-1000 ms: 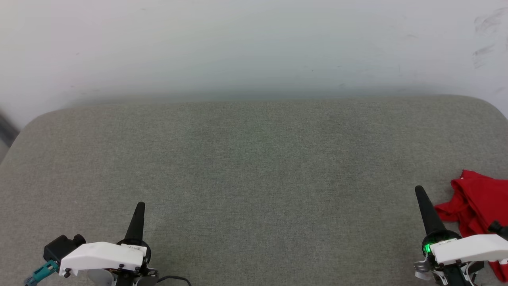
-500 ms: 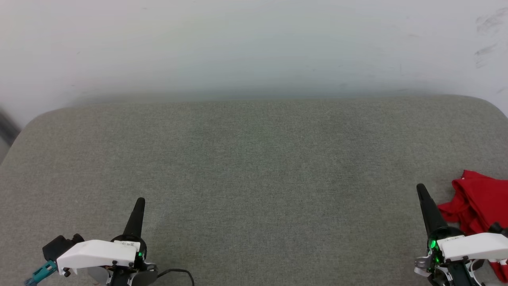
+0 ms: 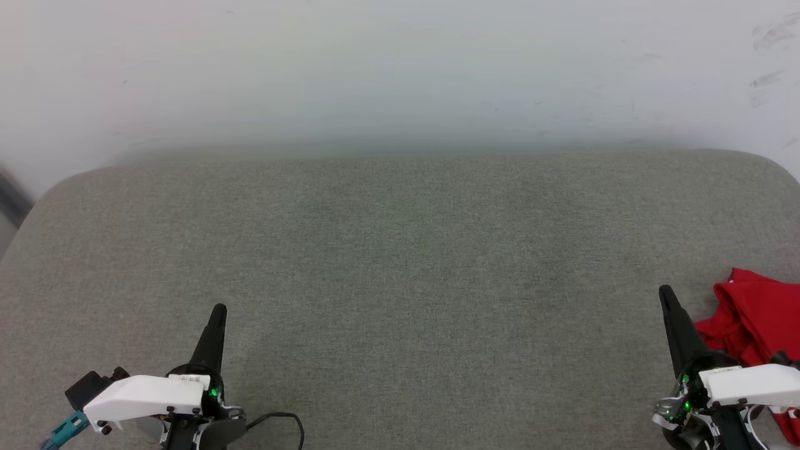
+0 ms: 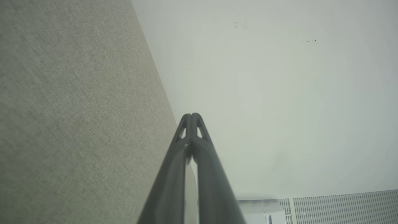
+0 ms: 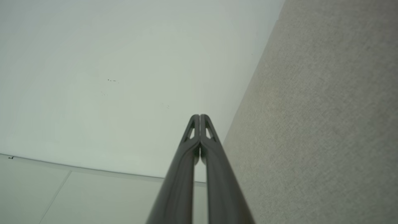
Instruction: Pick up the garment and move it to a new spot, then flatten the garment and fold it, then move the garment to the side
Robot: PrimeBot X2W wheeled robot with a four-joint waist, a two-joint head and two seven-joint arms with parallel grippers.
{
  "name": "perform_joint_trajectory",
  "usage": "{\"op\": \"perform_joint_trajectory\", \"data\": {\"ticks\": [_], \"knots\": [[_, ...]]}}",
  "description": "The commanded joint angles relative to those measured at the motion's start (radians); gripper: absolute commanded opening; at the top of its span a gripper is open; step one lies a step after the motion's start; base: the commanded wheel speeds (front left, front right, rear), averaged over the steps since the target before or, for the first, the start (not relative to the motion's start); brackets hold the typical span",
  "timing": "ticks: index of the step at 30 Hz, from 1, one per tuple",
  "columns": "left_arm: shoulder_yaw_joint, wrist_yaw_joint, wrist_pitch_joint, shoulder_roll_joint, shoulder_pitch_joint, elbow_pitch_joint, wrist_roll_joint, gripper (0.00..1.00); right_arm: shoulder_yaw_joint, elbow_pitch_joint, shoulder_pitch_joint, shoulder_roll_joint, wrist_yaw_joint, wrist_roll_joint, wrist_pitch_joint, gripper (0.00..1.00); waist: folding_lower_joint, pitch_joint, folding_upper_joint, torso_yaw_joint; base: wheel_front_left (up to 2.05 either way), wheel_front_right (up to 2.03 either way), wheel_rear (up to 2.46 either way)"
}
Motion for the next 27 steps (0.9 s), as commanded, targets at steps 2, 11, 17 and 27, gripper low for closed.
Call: {"op": "perform_joint_trajectory", "data": {"ticks": [2, 11, 17, 27], "knots": [[0.009, -0.008, 0.009, -0.005, -0.016, 0.001, -0.022, 0.00, -0.003, 0.004, -0.021, -0.002, 0.000, 0.029, 0.004, 0.00, -0.0001, 0.000, 0.0000, 0.001, 0.00, 0.00, 0.00], [0.025, -0.022, 0.027, -0.014, -0.023, 0.007, -0.077, 0.00, -0.008, 0.017, -0.029, -0.001, 0.000, 0.097, 0.012, 0.00, -0.0001, 0.001, 0.0000, 0.002, 0.00, 0.00, 0.00], [0.035, -0.030, 0.037, -0.021, -0.028, 0.010, -0.112, 0.00, -0.011, 0.026, -0.035, 0.000, 0.000, 0.141, 0.018, 0.00, -0.0001, 0.002, 0.0000, 0.004, 0.00, 0.00, 0.00], [0.050, -0.039, 0.053, -0.031, -0.030, 0.015, -0.159, 0.00, -0.016, 0.038, -0.041, 0.002, 0.000, 0.201, 0.024, 0.00, -0.0001, 0.003, 0.0000, 0.006, 0.00, 0.00, 0.00]]}}
